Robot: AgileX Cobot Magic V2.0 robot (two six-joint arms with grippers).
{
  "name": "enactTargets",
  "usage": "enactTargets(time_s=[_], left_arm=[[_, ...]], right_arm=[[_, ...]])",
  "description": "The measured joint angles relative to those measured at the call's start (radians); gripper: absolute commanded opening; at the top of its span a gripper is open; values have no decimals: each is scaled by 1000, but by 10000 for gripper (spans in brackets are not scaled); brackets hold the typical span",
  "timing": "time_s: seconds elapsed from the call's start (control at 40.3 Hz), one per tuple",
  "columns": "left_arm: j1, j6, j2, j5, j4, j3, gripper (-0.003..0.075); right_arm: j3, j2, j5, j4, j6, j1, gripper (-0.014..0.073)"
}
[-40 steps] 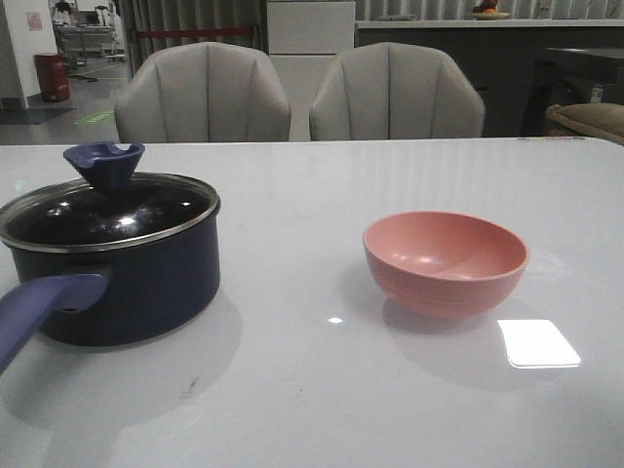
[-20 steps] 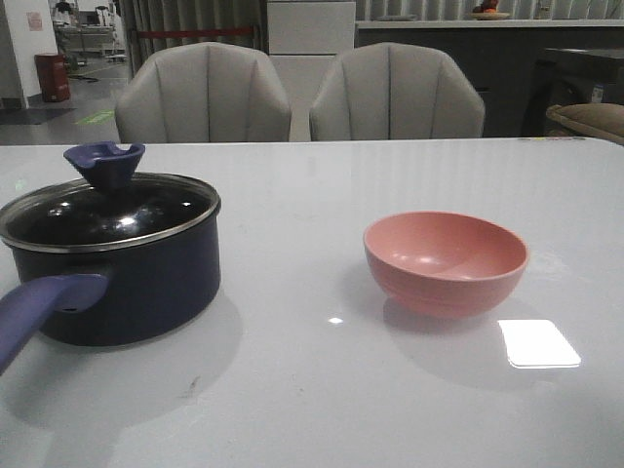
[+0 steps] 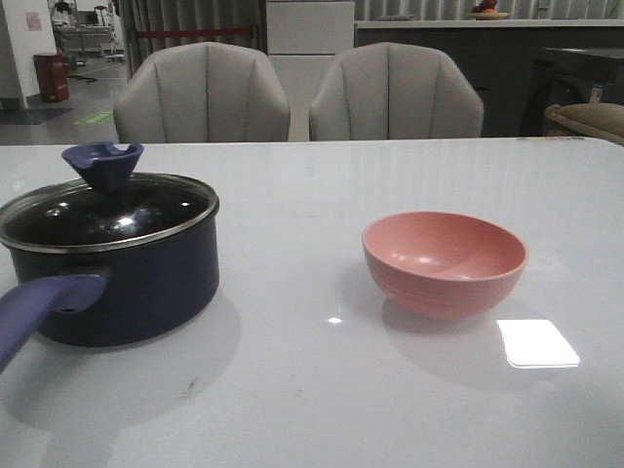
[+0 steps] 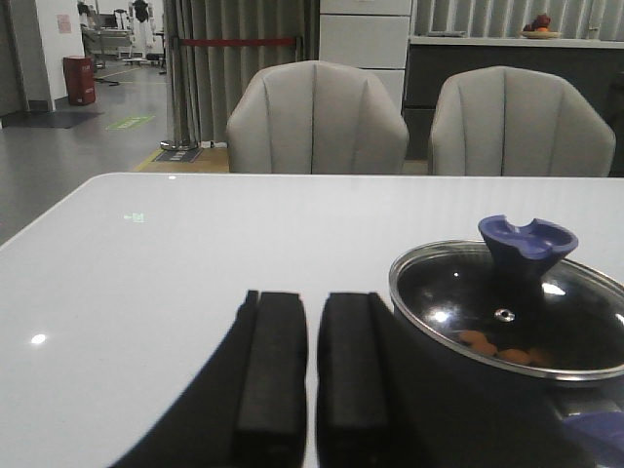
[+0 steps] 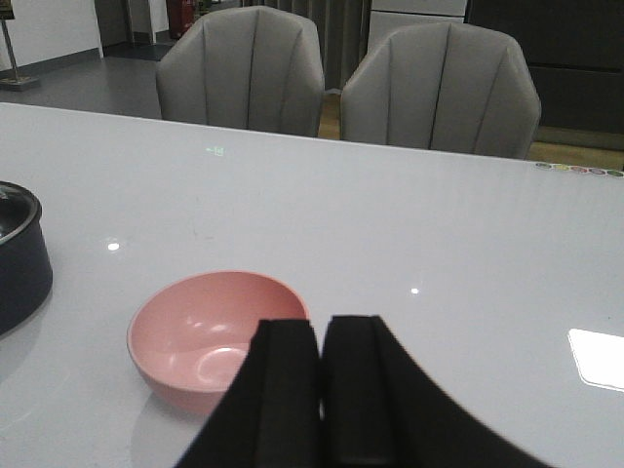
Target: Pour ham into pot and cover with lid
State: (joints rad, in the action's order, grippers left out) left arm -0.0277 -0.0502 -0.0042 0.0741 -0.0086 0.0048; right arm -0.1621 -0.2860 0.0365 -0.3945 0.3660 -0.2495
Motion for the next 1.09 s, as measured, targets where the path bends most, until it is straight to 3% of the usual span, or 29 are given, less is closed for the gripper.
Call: enactTargets(time_s=[1.093], left_arm=[[0,-37,0,-32,0,0,132]], right_arm=[[0,0,0,0,0,0,148]])
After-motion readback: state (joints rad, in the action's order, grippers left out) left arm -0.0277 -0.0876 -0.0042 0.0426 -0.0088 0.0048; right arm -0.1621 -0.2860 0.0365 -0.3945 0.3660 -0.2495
